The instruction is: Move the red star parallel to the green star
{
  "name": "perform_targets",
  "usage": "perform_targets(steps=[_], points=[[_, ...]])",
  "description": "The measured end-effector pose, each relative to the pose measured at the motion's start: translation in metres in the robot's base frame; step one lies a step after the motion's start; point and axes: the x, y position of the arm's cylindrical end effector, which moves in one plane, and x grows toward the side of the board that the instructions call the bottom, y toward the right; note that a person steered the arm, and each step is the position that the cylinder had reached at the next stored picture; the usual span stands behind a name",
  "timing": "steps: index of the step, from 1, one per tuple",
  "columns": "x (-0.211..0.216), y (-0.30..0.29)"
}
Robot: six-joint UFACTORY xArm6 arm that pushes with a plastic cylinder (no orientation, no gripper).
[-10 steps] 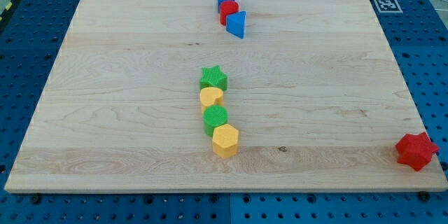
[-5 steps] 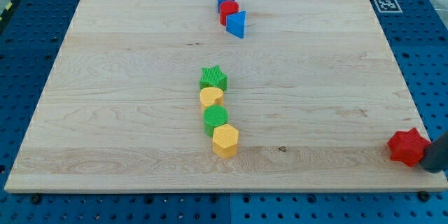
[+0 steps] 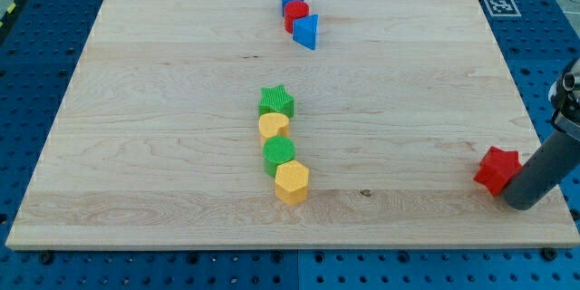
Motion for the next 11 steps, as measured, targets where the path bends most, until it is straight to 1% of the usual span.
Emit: perform_targets(steps=[1, 4, 7, 11], points=[[-0.001, 0.0], [-0.022, -0.002], [-0.024, -0.014], [-0.037, -0.01]])
